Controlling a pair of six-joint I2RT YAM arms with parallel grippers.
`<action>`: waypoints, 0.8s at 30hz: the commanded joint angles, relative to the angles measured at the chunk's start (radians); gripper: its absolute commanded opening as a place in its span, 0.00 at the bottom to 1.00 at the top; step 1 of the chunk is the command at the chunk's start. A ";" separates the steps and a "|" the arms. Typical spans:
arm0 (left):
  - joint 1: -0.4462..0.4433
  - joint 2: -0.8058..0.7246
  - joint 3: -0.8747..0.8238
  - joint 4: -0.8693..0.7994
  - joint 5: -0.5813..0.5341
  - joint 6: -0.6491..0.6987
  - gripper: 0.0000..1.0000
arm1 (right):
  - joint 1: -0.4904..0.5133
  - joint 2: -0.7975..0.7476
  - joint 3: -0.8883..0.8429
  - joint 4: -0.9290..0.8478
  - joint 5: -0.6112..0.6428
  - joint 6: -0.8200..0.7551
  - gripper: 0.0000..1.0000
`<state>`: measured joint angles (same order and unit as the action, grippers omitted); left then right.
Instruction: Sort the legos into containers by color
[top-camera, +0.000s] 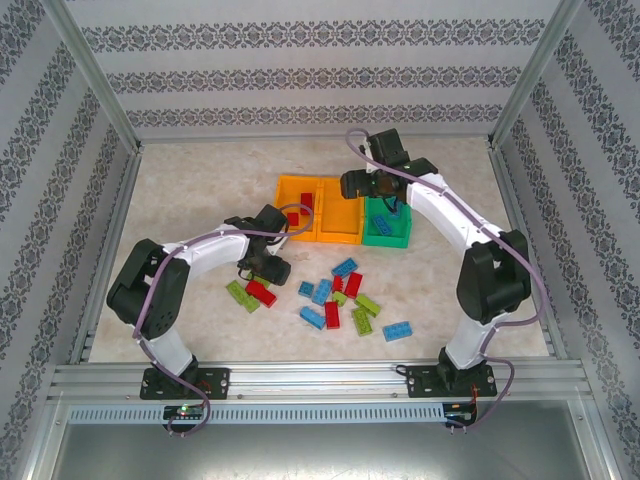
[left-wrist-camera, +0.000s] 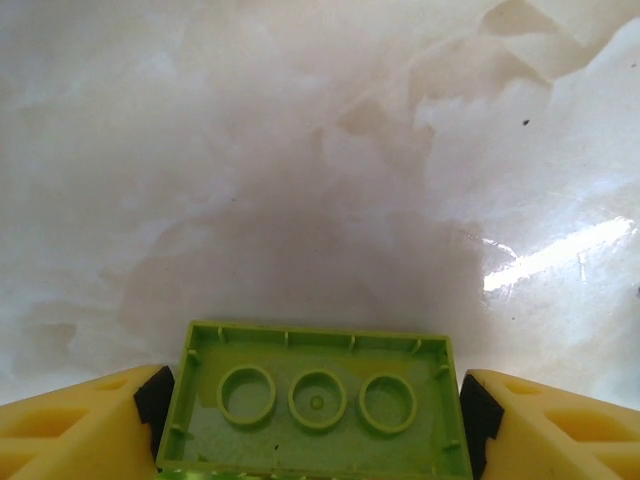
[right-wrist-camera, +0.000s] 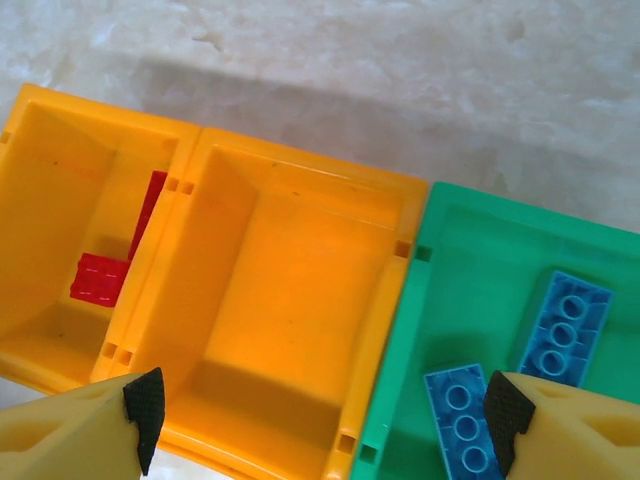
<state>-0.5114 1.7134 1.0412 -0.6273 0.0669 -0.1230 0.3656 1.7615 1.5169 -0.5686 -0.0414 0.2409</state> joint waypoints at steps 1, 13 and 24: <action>-0.016 0.022 0.023 -0.049 -0.025 0.000 0.79 | -0.028 -0.053 -0.029 0.021 0.020 0.021 0.86; -0.026 0.038 0.036 -0.059 -0.034 -0.004 0.73 | -0.078 -0.101 -0.086 0.045 -0.005 0.046 0.86; -0.033 -0.030 0.077 -0.086 -0.039 -0.042 0.57 | -0.116 -0.190 -0.207 0.067 0.010 0.021 0.86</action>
<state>-0.5247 1.7374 1.0771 -0.6579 0.0479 -0.1387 0.2607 1.6245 1.3506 -0.5186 -0.0425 0.2665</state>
